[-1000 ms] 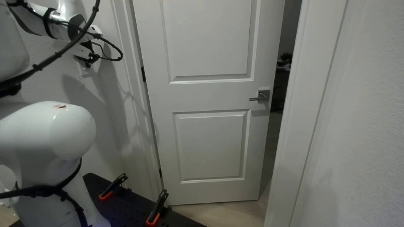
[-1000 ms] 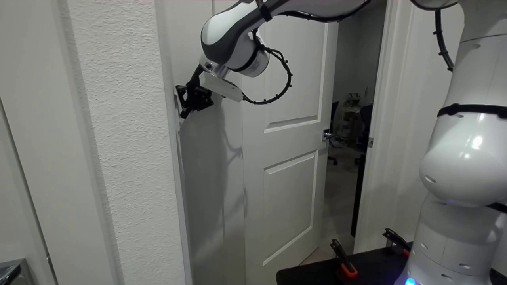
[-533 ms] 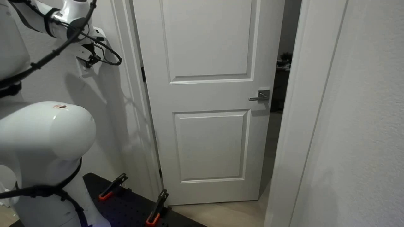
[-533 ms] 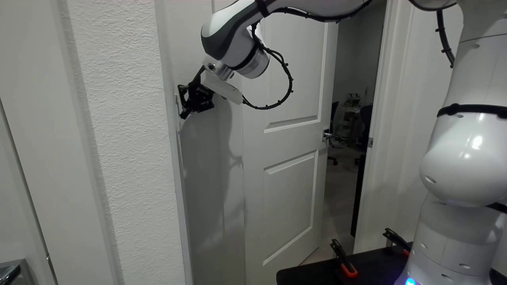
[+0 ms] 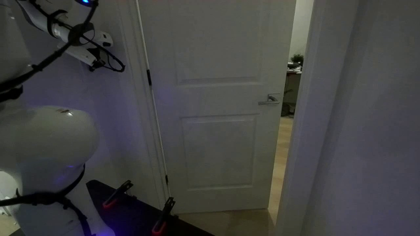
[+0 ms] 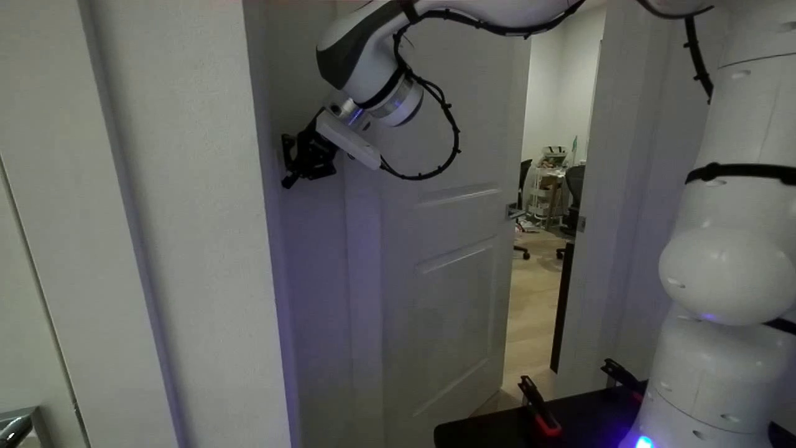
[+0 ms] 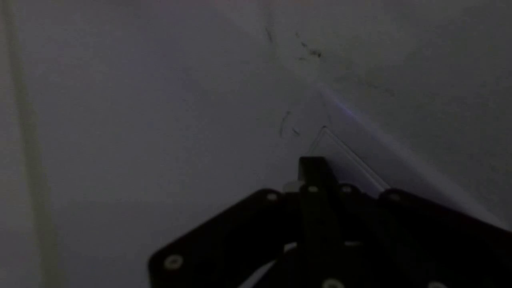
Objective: Turn the light on, open the door then turn off the light
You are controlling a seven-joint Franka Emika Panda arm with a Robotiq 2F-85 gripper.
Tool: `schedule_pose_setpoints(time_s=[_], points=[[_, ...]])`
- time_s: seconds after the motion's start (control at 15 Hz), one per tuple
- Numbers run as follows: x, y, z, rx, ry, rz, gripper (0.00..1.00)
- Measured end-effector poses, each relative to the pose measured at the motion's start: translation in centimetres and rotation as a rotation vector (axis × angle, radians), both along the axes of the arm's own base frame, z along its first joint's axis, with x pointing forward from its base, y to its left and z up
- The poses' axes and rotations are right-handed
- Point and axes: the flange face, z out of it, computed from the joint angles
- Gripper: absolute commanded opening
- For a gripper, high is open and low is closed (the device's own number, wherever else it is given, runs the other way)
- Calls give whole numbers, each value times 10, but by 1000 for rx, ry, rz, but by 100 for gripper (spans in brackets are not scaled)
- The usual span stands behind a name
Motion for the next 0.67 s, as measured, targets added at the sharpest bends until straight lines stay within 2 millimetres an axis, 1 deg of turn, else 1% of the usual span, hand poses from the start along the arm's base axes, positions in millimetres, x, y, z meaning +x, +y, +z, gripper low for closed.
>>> schedule_pose_setpoints(time_s=[0.4,0.53,0.67], points=[[3,-4,-6,39,28,-7,0],[3,-4,-8,21,29,2,0],[-1,-2,-16,-41,51,22,0]])
